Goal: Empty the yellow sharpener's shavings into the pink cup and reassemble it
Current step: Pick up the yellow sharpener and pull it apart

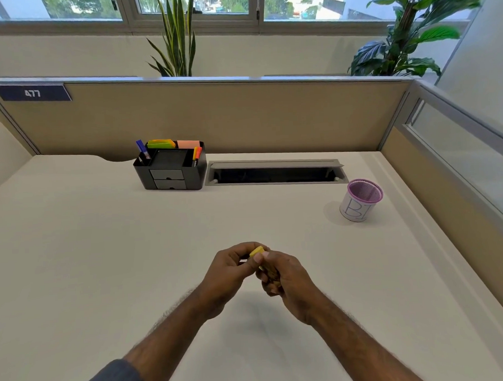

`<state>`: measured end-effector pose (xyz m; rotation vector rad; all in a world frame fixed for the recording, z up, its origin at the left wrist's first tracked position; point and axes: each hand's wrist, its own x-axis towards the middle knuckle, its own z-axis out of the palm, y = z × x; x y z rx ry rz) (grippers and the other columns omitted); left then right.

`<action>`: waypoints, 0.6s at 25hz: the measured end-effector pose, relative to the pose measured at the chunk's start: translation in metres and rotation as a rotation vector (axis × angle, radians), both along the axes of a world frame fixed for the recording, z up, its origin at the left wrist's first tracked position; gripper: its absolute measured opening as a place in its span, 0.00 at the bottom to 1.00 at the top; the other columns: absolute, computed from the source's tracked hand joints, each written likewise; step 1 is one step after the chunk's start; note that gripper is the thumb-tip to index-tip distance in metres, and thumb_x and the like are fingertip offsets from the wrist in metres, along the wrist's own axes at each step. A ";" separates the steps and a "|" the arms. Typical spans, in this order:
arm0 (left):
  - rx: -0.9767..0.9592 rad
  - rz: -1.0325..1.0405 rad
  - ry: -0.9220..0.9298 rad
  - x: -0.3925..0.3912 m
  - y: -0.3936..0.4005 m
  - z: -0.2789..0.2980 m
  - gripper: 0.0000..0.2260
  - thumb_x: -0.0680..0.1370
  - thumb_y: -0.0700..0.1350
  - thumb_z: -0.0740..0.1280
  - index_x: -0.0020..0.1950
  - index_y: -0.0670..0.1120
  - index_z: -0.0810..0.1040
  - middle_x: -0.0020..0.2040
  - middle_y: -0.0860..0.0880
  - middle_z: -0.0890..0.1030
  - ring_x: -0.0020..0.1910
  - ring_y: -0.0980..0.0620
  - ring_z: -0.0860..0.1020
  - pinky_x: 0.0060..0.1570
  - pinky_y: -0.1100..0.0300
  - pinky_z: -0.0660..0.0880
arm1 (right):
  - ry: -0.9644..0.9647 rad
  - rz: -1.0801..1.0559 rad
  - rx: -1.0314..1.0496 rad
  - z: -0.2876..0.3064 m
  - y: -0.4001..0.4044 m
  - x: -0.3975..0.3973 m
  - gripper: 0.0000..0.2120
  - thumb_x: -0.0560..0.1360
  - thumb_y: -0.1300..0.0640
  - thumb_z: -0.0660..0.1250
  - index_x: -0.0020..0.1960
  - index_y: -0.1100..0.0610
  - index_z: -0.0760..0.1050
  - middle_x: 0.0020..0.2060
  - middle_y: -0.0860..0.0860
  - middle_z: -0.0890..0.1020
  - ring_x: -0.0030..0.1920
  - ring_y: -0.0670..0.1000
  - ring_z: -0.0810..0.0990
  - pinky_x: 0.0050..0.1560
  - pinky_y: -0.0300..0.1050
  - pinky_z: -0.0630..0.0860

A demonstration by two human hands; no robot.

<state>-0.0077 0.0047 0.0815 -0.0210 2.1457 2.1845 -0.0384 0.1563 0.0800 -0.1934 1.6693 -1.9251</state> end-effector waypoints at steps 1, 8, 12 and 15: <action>-0.001 0.003 0.002 -0.001 0.000 0.000 0.11 0.79 0.48 0.67 0.54 0.42 0.83 0.51 0.36 0.82 0.46 0.49 0.79 0.53 0.54 0.76 | -0.003 0.000 -0.001 0.000 0.001 0.000 0.18 0.78 0.50 0.60 0.53 0.64 0.78 0.31 0.52 0.71 0.31 0.48 0.66 0.30 0.40 0.61; 0.079 0.075 -0.097 -0.002 0.001 -0.003 0.13 0.75 0.51 0.70 0.58 0.48 0.84 0.57 0.47 0.84 0.60 0.48 0.80 0.62 0.53 0.75 | -0.039 0.043 -0.020 -0.002 0.007 -0.004 0.15 0.78 0.46 0.62 0.49 0.57 0.78 0.33 0.53 0.75 0.33 0.50 0.69 0.33 0.42 0.65; 0.218 0.149 -0.166 -0.005 0.001 0.000 0.18 0.72 0.52 0.69 0.58 0.45 0.83 0.48 0.50 0.83 0.50 0.52 0.78 0.53 0.56 0.71 | -0.048 0.044 -0.042 -0.008 0.012 -0.006 0.17 0.75 0.49 0.63 0.52 0.62 0.78 0.35 0.56 0.76 0.33 0.51 0.71 0.34 0.44 0.64; 0.315 0.196 -0.191 -0.007 -0.002 -0.004 0.19 0.71 0.51 0.71 0.57 0.41 0.83 0.46 0.48 0.81 0.47 0.50 0.76 0.50 0.55 0.72 | -0.049 0.043 -0.040 -0.013 0.015 -0.008 0.17 0.72 0.54 0.62 0.56 0.62 0.79 0.35 0.56 0.77 0.33 0.51 0.71 0.33 0.43 0.65</action>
